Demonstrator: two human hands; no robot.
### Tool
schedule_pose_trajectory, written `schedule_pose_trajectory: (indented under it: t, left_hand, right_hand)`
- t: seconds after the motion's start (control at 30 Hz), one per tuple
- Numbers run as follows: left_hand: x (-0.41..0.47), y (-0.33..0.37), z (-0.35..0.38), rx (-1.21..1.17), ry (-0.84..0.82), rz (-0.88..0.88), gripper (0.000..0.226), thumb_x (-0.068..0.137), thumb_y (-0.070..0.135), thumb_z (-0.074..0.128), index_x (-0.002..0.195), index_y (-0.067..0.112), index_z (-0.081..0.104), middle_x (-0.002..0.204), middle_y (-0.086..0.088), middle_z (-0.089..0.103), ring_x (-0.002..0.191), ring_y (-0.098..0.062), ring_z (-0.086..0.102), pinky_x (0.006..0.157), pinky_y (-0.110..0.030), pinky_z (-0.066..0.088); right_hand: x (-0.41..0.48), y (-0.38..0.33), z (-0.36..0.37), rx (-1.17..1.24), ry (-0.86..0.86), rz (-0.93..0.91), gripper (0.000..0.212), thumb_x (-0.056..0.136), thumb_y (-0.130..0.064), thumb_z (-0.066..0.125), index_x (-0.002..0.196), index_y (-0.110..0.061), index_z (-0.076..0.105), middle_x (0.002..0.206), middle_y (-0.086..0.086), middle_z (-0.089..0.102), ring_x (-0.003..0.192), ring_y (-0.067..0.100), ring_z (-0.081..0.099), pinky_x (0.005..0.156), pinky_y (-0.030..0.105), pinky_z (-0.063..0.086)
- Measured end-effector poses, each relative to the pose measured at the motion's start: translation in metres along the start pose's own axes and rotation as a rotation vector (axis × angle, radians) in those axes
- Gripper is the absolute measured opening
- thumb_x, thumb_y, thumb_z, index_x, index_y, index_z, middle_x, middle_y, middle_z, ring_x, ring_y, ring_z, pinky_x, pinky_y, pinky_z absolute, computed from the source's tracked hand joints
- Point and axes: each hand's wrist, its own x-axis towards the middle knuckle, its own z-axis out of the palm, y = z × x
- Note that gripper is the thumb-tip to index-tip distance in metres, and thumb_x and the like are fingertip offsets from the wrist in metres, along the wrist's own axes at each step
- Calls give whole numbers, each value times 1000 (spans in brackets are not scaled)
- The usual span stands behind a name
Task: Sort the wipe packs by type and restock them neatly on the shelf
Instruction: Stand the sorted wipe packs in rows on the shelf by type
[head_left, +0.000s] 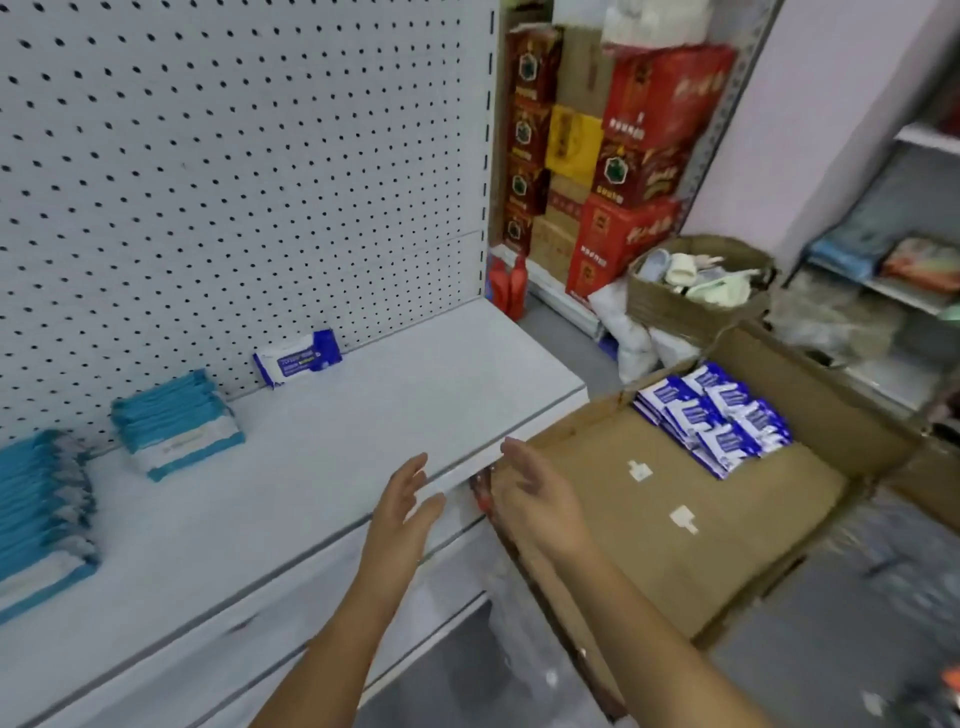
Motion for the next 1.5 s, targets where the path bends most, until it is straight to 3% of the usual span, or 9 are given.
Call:
schedule_pose_trajectory:
  t: [0.1,0.2,0.3,0.5,0.67,0.97,1.23,1.37,1.5]
  left_hand:
    - [-13,8,51,-33,-80,3,47,94,12,65,133,36,54,130,17,58,117,6,55,87,-8,46]
    - [-21,12,111,-44,-166,-14,49,88,18,71,132,36,57,130,12,63,118,-2,60,97,-24,50]
    - [-30,10,185,-16,-233,-36,45,94,15,65,133,35,56,135,11,60,125,-8,57,107,-36,46]
    - [-60,-7,355,10,-249,-16,45,97,2,55,137,24,53,132,4,58,125,-11,53,85,-8,42]
    - [-70,-28,453,-14,-239,-100,43,96,4,59,132,25,54,135,-1,58,125,-11,55,83,-10,45]
    - [9,-47,552,16,-211,-139,41,96,10,62,135,20,54,131,0,59,125,-11,54,99,-24,42]
    - [96,-83,616,-4,-55,-286,29,94,13,66,122,18,61,116,-5,70,111,-20,66,94,-31,52]
    - [128,-101,633,40,63,-322,23,95,12,63,118,14,62,108,3,70,94,-6,65,74,-6,47]
    - [167,-121,651,47,192,-424,32,91,21,70,122,17,62,108,9,69,82,13,61,70,-4,43]
  right_hand:
    - [-22,5,-54,-17,56,4,47,89,-2,62,125,-31,53,124,-13,61,115,0,57,91,9,43]
    - [-40,23,-121,14,148,20,52,83,-12,67,130,-30,53,131,-13,59,127,6,53,107,33,45]
    - [-56,41,-197,33,245,60,52,86,-2,66,129,-30,56,131,-14,61,125,3,54,108,39,44]
    - [-80,88,-350,-19,293,96,50,87,-5,67,131,-26,55,130,-12,60,124,6,54,107,37,44]
    - [-68,123,-445,-21,305,120,55,85,3,66,127,-29,53,129,-7,60,126,13,55,108,45,43]
    - [26,163,-526,-6,239,116,51,86,-3,69,117,-40,54,127,-12,61,125,10,56,106,39,45]
    - [134,215,-580,-97,163,282,49,88,-6,69,133,-19,54,132,-3,60,122,10,55,103,28,45]
    - [181,237,-600,-175,137,339,50,88,-8,69,135,-13,54,129,-2,59,121,13,55,98,22,40]
    - [238,264,-621,-239,73,404,51,87,-14,69,135,-12,54,130,-2,59,120,12,55,105,30,43]
